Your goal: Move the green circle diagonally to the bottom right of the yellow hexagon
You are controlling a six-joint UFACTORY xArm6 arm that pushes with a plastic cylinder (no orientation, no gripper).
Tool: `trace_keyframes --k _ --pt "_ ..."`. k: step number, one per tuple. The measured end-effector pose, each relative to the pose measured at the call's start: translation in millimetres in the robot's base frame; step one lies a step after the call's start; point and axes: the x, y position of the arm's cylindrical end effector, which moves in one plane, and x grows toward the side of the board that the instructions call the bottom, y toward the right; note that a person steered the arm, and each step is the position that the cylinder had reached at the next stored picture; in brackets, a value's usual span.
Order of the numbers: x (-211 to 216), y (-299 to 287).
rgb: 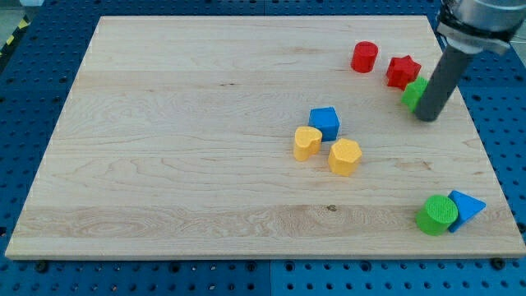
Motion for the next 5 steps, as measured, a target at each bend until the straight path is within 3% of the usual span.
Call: trace_keyframes --k 4,5 --pt "-13 -4" --pt "15 29"
